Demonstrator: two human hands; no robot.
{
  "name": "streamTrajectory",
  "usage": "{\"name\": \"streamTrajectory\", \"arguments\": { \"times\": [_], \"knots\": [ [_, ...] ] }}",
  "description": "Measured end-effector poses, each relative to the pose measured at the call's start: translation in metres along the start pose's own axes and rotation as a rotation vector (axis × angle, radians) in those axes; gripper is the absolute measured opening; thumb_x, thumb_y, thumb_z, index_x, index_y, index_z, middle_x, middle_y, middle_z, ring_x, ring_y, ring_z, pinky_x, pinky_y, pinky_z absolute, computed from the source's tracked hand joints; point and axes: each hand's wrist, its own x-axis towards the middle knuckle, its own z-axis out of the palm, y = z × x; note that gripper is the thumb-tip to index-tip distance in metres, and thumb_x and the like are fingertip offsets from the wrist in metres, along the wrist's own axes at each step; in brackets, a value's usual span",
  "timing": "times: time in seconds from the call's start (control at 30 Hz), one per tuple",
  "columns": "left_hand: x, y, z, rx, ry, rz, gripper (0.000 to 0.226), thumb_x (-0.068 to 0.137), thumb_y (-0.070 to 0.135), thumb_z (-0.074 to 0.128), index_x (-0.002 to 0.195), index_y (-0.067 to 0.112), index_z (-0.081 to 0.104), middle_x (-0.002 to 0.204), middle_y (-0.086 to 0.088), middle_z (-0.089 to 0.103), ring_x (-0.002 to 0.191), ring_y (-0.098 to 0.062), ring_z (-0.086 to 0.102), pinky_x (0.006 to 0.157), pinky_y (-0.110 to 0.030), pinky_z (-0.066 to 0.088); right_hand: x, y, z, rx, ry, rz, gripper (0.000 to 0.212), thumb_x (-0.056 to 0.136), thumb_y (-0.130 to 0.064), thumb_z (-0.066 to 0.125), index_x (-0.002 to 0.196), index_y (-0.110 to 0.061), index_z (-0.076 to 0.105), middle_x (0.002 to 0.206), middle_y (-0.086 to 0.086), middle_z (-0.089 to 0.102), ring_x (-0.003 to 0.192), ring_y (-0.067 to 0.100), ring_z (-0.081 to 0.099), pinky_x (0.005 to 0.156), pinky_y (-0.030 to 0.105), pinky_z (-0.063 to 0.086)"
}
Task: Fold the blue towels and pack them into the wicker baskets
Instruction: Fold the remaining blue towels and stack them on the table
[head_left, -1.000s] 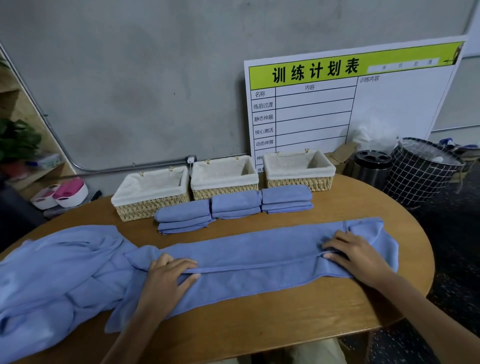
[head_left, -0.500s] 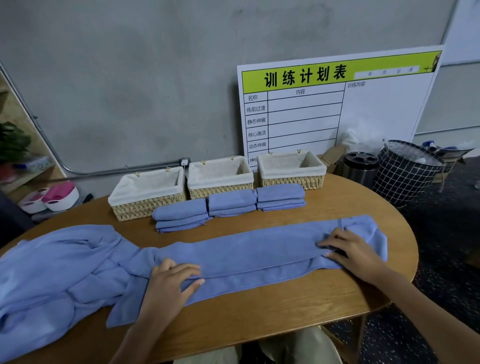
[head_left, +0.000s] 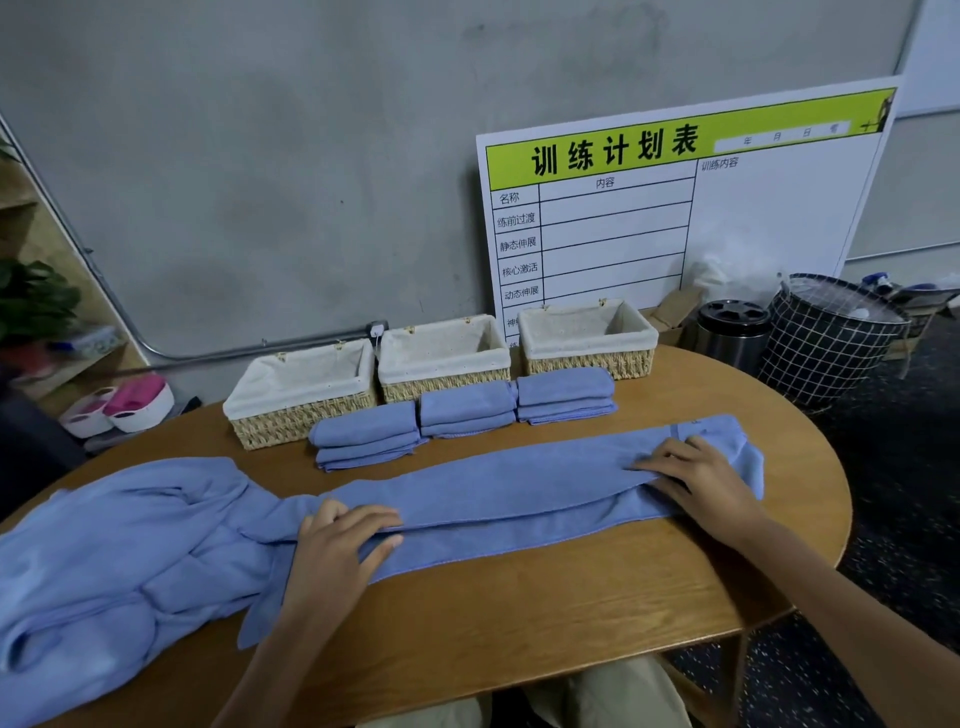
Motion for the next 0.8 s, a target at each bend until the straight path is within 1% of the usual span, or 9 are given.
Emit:
{"name": "streamTrajectory", "arguments": {
  "times": [0.07, 0.13, 0.2, 0.27, 0.37, 0.47, 0.63, 0.73, 0.8],
  "knots": [
    [-0.012, -0.001, 0.0, -0.047, -0.022, -0.007, 0.05, 0.098, 0.066, 0.036, 0.098, 0.035, 0.075, 0.105, 0.028, 0.068, 0.079, -0.007, 0.039, 0.073, -0.034, 0.037, -0.008, -0.001, -0.003, 0.014, -0.024, -0.013, 0.038, 0.098, -0.043, 0.044, 0.116, -0.026, 0.072, 0.102, -0.012, 0.061, 0.075, 0.016, 0.047, 0.07, 0.032, 0.044],
    [-0.019, -0.003, 0.002, -0.07, -0.063, -0.024, 0.054, 0.098, 0.068, 0.034, 0.1, 0.035, 0.077, 0.106, 0.029, 0.069, 0.079, -0.003, 0.04, 0.073, -0.035, 0.042, -0.015, -0.001, -0.003, 0.002, -0.053, -0.016, 0.043, 0.097, -0.05, 0.043, 0.116, -0.025, 0.072, 0.104, -0.009, 0.06, 0.078, 0.017, 0.049, 0.07, 0.036, 0.048],
    [-0.018, -0.004, 0.002, -0.049, -0.113, -0.028, 0.057, 0.098, 0.069, 0.029, 0.102, 0.038, 0.076, 0.111, 0.03, 0.068, 0.082, -0.002, 0.042, 0.074, -0.037, 0.045, -0.016, -0.002, -0.005, -0.031, -0.083, 0.004, 0.054, 0.099, -0.06, 0.035, 0.119, -0.026, 0.071, 0.108, -0.009, 0.059, 0.082, 0.017, 0.051, 0.07, 0.036, 0.048],
    [-0.018, -0.004, 0.0, -0.019, -0.144, -0.001, 0.058, 0.099, 0.068, 0.026, 0.103, 0.039, 0.076, 0.114, 0.03, 0.067, 0.084, -0.002, 0.042, 0.074, -0.038, 0.046, -0.017, -0.005, -0.008, -0.054, -0.115, 0.031, 0.06, 0.098, -0.066, 0.029, 0.123, -0.029, 0.069, 0.112, -0.012, 0.057, 0.088, 0.017, 0.052, 0.072, 0.035, 0.046],
    [-0.02, -0.004, -0.004, -0.008, -0.167, 0.005, 0.057, 0.1, 0.068, 0.025, 0.108, 0.041, 0.075, 0.119, 0.031, 0.065, 0.084, 0.0, 0.039, 0.075, -0.036, 0.048, -0.02, -0.008, -0.01, -0.087, -0.147, 0.059, 0.062, 0.094, -0.072, 0.032, 0.128, -0.032, 0.065, 0.116, -0.016, 0.054, 0.095, 0.015, 0.051, 0.079, 0.032, 0.042],
    [-0.022, -0.002, -0.008, 0.025, -0.177, 0.025, 0.057, 0.1, 0.067, 0.024, 0.111, 0.043, 0.074, 0.122, 0.032, 0.063, 0.083, -0.001, 0.041, 0.074, -0.034, 0.049, -0.021, -0.011, -0.013, -0.101, -0.176, 0.088, 0.066, 0.092, -0.075, 0.03, 0.132, -0.033, 0.062, 0.118, -0.017, 0.052, 0.099, 0.013, 0.049, 0.084, 0.034, 0.044],
    [-0.018, -0.001, -0.015, 0.098, -0.157, 0.102, 0.057, 0.1, 0.066, 0.025, 0.11, 0.041, 0.076, 0.12, 0.03, 0.066, 0.078, -0.003, 0.038, 0.065, -0.027, 0.048, -0.023, -0.016, -0.016, -0.126, -0.185, 0.117, 0.066, 0.094, -0.074, 0.026, 0.13, -0.034, 0.063, 0.118, -0.018, 0.053, 0.099, 0.012, 0.05, 0.084, 0.034, 0.045],
    [-0.019, -0.001, -0.016, 0.131, -0.159, 0.146, 0.059, 0.101, 0.064, 0.024, 0.11, 0.04, 0.076, 0.121, 0.026, 0.067, 0.077, -0.007, 0.039, 0.065, -0.028, 0.045, -0.023, -0.019, -0.017, -0.123, -0.118, 0.133, 0.061, 0.098, -0.067, 0.024, 0.121, -0.033, 0.069, 0.113, -0.017, 0.058, 0.095, 0.011, 0.053, 0.079, 0.034, 0.048],
    [-0.021, -0.002, -0.015, 0.154, -0.163, 0.151, 0.06, 0.102, 0.063, 0.021, 0.111, 0.039, 0.076, 0.121, 0.023, 0.068, 0.076, -0.009, 0.04, 0.063, -0.03, 0.045, -0.023, -0.021, -0.017, -0.132, -0.06, 0.164, 0.057, 0.098, -0.062, 0.027, 0.112, -0.031, 0.073, 0.106, -0.014, 0.061, 0.09, 0.012, 0.055, 0.074, 0.034, 0.05]
  ]
}}
